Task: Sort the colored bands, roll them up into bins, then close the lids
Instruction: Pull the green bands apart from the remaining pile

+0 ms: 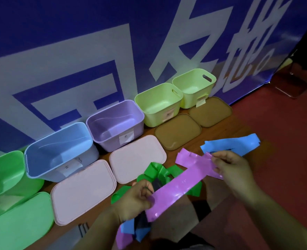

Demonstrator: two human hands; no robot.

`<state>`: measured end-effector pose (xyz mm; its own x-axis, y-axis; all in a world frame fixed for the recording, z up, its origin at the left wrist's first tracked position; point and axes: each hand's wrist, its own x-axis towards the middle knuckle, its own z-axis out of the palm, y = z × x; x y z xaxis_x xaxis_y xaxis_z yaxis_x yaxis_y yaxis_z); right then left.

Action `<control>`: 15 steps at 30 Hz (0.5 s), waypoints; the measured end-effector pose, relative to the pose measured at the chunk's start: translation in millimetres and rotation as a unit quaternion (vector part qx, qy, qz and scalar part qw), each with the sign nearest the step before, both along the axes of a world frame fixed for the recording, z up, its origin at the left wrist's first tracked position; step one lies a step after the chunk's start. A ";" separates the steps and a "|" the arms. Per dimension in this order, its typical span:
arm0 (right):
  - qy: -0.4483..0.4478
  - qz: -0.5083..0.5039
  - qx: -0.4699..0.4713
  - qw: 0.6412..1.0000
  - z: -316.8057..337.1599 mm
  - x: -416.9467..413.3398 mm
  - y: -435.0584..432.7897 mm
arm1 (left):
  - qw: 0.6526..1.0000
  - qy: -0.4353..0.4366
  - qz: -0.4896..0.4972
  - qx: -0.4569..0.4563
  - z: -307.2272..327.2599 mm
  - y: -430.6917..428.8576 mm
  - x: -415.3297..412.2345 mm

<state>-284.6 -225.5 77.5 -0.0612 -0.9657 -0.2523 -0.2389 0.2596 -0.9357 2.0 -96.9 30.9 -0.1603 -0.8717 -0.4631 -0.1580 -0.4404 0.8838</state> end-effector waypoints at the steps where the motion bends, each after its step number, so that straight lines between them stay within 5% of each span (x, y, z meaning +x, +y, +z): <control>1: 0.010 -0.006 0.007 1.000 -6.9 -9.0 -3.5 | 1.000 -0.004 -0.005 0.000 -1.8 -6.3 -4.2; 8: 0.021 -0.058 0.031 0.998 -47.3 -60.2 -16.7 | 0.992 -0.074 0.106 -0.004 -19.9 -61.4 -37.0; 15: 0.075 -0.116 0.068 0.988 -84.1 -105.4 -26.0 | 0.974 -0.197 0.100 -0.049 -25.6 -137.1 -65.7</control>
<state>-390.0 -251.5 -6.7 -0.3244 -0.8787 -0.3502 -0.2916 0.4451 -0.8467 -63.8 -234.0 5.2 0.1898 -0.9105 -0.3674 -0.4133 -0.4135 0.8113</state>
